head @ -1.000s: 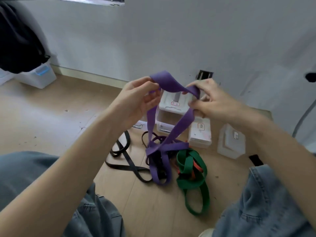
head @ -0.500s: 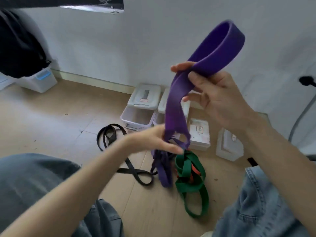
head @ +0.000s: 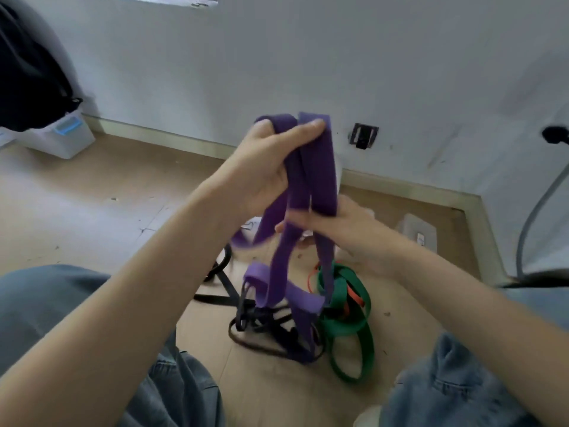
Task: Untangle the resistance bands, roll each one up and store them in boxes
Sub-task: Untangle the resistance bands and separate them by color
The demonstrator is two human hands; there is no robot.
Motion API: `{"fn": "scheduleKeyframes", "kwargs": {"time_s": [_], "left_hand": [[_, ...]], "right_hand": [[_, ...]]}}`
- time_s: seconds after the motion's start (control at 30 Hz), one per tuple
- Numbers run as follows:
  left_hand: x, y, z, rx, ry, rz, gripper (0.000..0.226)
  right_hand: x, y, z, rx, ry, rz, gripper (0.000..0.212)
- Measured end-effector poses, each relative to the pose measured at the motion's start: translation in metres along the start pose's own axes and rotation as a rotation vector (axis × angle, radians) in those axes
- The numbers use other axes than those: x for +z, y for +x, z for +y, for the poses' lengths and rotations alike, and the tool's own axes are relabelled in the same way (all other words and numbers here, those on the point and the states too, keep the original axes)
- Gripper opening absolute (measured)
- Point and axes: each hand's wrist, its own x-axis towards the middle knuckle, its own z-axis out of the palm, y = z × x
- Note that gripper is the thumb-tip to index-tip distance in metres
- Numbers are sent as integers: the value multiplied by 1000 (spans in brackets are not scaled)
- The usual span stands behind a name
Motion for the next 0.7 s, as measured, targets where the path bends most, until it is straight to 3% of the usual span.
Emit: {"fn": "scheduleKeyframes", "kwargs": {"time_s": [0.07, 0.13, 0.17, 0.23, 0.3, 0.37, 0.43, 0.5, 0.6, 0.63, 0.7], "left_hand": [[-16, 5, 2, 98, 87, -15, 14], [-32, -3, -9, 62, 442, -209, 13], [-37, -12, -23, -48, 590, -368, 12], [-37, -31, -58, -355, 658, -662, 17], [-31, -42, -84, -484, 647, -779, 23], [-33, -41, -85, -453, 647, -736, 8], [-40, -36, -72, -420, 617, -621, 7], [-48, -27, -57, -391, 673, -492, 29], [-54, -16, -50, -257, 883, -287, 76], [-52, -14, -52, -204, 866, -244, 82], [-44, -14, -62, -188, 656, -291, 68]], "right_hand": [[0, 3, -8, -36, 264, 157, 11], [-13, 7, -25, -131, 451, 210, 12], [-20, 9, -33, -201, 529, 198, 17], [-28, 11, -49, -313, 626, 184, 26], [-34, 12, -52, -320, 664, 265, 30], [-41, 13, -47, -236, 737, 398, 26], [-51, 11, -41, -158, 895, 457, 18], [-55, 9, -36, -112, 915, 438, 16], [-37, 6, -27, -25, 806, 285, 15], [-28, 5, -26, -18, 823, 245, 15], [-21, 7, -31, -58, 920, 206, 17]]}}
